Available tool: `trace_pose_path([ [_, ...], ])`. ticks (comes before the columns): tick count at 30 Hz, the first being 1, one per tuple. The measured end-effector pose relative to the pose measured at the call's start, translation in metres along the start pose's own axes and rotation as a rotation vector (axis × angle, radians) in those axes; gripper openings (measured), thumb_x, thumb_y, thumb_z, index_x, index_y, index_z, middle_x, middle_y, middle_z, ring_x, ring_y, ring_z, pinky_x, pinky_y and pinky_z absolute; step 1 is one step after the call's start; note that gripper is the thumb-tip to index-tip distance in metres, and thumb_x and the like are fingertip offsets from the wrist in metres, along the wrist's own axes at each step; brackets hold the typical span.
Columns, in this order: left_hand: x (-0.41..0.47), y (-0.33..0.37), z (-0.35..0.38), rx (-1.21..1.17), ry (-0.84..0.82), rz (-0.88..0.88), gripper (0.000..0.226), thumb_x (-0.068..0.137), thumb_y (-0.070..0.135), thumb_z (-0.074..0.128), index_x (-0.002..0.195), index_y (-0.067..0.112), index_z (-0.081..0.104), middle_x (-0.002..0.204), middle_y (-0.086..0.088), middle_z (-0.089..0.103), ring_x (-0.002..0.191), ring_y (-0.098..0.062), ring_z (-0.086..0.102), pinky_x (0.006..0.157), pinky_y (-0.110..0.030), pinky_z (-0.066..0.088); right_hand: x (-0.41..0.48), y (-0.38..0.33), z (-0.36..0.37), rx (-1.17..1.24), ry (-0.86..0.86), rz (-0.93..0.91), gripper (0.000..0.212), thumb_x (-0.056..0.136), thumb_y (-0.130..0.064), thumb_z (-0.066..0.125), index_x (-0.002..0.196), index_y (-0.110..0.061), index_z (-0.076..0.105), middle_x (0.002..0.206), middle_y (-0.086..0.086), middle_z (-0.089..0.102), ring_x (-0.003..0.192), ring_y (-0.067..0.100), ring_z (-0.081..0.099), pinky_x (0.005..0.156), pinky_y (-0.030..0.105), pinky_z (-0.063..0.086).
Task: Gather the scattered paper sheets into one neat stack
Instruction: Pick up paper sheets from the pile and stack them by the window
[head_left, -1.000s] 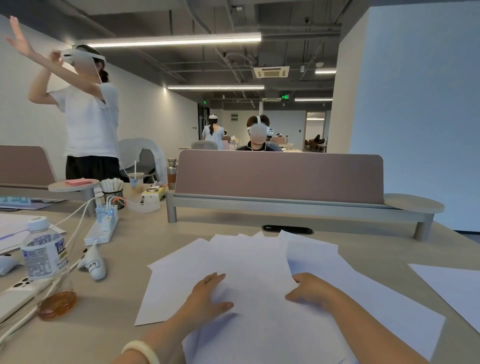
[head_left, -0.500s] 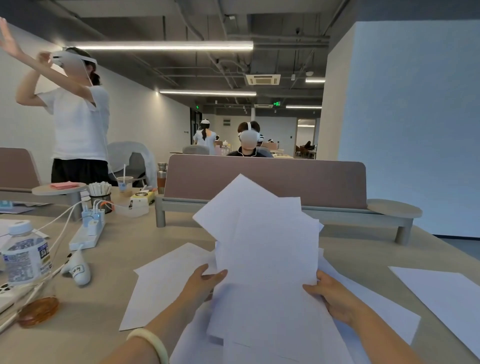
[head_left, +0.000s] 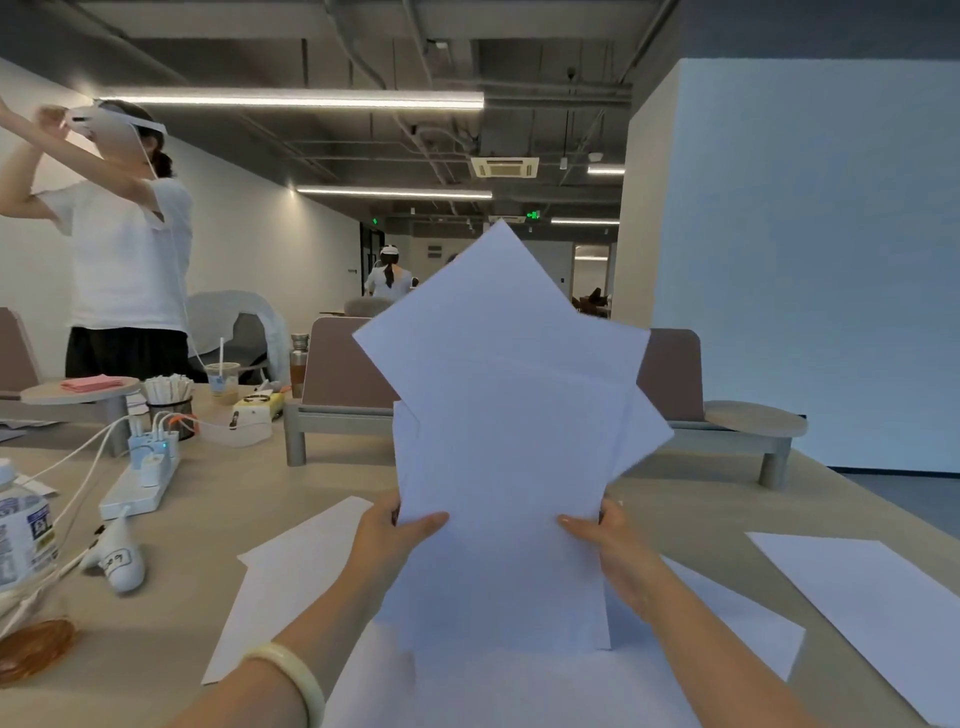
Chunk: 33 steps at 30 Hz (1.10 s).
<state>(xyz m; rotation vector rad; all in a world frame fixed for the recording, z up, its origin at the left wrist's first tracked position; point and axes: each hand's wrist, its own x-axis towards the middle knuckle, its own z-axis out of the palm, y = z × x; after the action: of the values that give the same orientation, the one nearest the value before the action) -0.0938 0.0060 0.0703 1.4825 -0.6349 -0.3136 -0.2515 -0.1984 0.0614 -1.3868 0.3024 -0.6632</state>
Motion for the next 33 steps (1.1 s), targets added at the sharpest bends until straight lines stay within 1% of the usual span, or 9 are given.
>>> trace_pose_path([
  [5,-0.003,-0.01,0.004,-0.02,-0.019,-0.016,0.024,0.081,0.004,0.07,0.088,0.025,0.062,0.094,0.002,0.071,0.08,-0.012,0.068,0.059,-0.019,0.051,-0.003,0.017,0.002,-0.097,0.169,0.019,0.028,0.08,-0.005,0.071,0.108,-0.004,0.065,0.106,0.012,0.071,0.096,0.026,0.069,0.086,0.039,0.055],
  [10,0.0,-0.001,0.005,-0.06,0.015,0.033,0.017,0.085,0.009,0.066,0.09,0.025,0.062,0.09,0.006,0.069,0.078,-0.011,0.067,0.058,-0.019,0.051,-0.006,-0.003,0.006,0.053,0.045,0.011,0.034,0.082,-0.01,0.068,0.115,-0.009,0.062,0.107,0.005,0.072,0.098,0.02,0.069,0.081,0.027,0.056],
  [15,0.005,0.0,-0.007,-0.108,0.017,0.025,0.025,0.085,0.017,0.068,0.109,0.02,0.065,0.105,0.0,0.072,0.095,-0.024,0.069,0.079,-0.037,0.055,0.002,-0.045,-0.023,0.197,0.198,-0.072,0.057,0.066,-0.055,0.073,0.114,-0.03,0.053,0.1,-0.004,0.069,0.09,0.015,0.064,0.075,0.032,0.048],
  [18,0.005,0.0,-0.007,-0.102,0.01,0.032,0.024,0.087,0.018,0.066,0.11,0.021,0.065,0.106,-0.001,0.072,0.095,-0.024,0.069,0.076,-0.036,0.056,0.002,-0.048,-0.032,0.0,0.279,-0.071,0.022,0.092,-0.026,0.057,0.112,-0.021,0.058,0.089,0.0,0.066,0.077,0.014,0.06,0.067,0.026,0.046],
  [22,0.001,0.004,0.004,-0.077,-0.006,0.066,0.023,0.088,0.02,0.063,0.111,0.023,0.062,0.102,0.003,0.071,0.09,-0.02,0.07,0.065,-0.025,0.056,-0.006,-0.022,-0.037,-0.469,0.122,0.058,0.004,0.087,-0.013,0.063,0.084,-0.012,0.063,0.087,0.007,0.06,0.072,0.013,0.053,0.069,0.021,0.043],
  [24,0.001,0.008,0.005,-0.06,-0.016,0.081,0.022,0.088,0.021,0.063,0.11,0.026,0.062,0.1,0.006,0.072,0.088,-0.019,0.071,0.062,-0.023,0.056,-0.008,-0.02,-0.041,-0.666,0.04,0.156,0.003,0.086,-0.014,0.065,0.084,-0.013,0.062,0.09,0.004,0.062,0.073,0.008,0.053,0.066,0.018,0.041],
  [26,0.002,0.011,0.002,-0.044,-0.028,0.085,0.018,0.088,0.022,0.064,0.104,0.03,0.063,0.093,0.01,0.074,0.081,-0.013,0.073,0.058,-0.02,0.055,-0.01,-0.029,-0.039,-0.712,-0.053,0.221,0.023,0.083,-0.019,0.069,0.105,-0.018,0.061,0.101,-0.004,0.063,0.08,-0.002,0.055,0.063,0.011,0.04],
  [29,0.005,0.014,-0.002,-0.009,-0.04,0.076,0.016,0.087,0.025,0.065,0.1,0.033,0.064,0.092,0.012,0.074,0.081,-0.013,0.072,0.065,-0.026,0.057,0.003,-0.041,-0.035,-0.389,-0.041,0.137,0.063,0.065,-0.034,0.079,0.121,-0.025,0.051,0.115,-0.011,0.064,0.1,0.0,0.059,0.069,0.013,0.043],
  [33,0.008,0.014,-0.002,-0.011,-0.086,0.077,0.016,0.086,0.02,0.066,0.1,0.028,0.067,0.095,0.007,0.075,0.084,-0.017,0.073,0.07,-0.032,0.058,0.027,-0.044,-0.021,-0.085,-0.02,-0.007,0.068,0.068,-0.024,0.081,0.129,-0.015,0.051,0.125,0.003,0.064,0.112,0.019,0.063,0.081,0.025,0.055],
])
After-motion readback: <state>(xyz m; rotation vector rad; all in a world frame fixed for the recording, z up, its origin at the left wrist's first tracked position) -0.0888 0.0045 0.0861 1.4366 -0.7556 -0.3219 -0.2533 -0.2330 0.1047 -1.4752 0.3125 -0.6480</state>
